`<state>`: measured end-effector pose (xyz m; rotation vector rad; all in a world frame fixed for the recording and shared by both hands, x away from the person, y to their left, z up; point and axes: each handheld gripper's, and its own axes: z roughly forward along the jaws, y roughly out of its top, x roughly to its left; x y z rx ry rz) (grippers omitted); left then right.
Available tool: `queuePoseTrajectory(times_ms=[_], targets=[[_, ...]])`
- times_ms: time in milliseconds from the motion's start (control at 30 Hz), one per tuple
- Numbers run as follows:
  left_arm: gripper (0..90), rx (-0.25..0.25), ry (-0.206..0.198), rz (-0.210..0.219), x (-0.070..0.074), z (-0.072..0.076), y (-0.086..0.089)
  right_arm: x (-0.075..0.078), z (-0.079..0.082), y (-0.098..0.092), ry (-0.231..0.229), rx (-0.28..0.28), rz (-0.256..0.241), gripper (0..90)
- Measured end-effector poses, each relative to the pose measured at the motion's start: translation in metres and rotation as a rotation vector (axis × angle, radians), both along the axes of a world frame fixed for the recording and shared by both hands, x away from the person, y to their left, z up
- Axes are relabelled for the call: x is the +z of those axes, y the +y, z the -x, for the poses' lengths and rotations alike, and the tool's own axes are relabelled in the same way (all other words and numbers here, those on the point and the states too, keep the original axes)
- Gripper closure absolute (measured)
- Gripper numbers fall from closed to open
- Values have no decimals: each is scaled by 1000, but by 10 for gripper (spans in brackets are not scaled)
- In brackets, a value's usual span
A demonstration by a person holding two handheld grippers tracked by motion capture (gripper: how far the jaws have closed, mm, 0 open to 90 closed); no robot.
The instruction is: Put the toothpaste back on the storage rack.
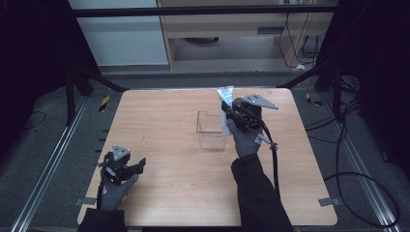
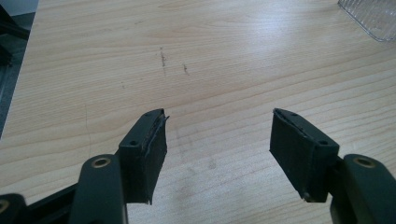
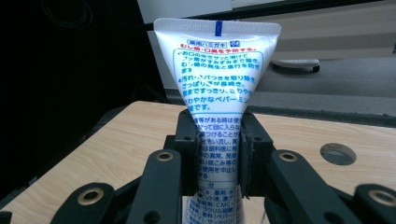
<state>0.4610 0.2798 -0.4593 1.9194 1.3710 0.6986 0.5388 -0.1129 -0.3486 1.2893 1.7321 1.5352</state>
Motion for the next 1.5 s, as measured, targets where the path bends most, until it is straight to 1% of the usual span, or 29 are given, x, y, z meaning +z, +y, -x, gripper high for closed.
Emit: queuePoseTrajectory(times_ms=[333, 467, 533, 767, 1033, 1267, 1333, 1433, 1500], targets=[[353, -2, 3, -2, 0, 0, 0, -12, -24, 17, -11, -21, -15, 730], [353, -2, 4, 0, -1, -1, 0, -17, -33, 23, -17, -33, -10, 729], [353, -3, 5, 0, -1, -1, 0, -20, -38, 25, -4, -33, -24, 728], [353, -4, 4, 0, -1, -1, 1, -36, -50, 34, 19, -46, 8, 726], [353, -5, 6, 0, -1, -1, 0, -55, -55, 40, 50, -51, 34, 722], [353, -4, 6, -1, -1, -1, 1, -68, -54, 41, 70, -55, 59, 716], [353, -4, 6, -1, -1, -1, 0, -70, -54, 42, 73, -44, 76, 712], [353, -4, 6, -1, -1, -1, 0, -72, -51, 45, 70, -37, 115, 708], [353, -5, 5, -2, -1, -1, 0, -73, -50, 46, 73, -33, 126, 705]])
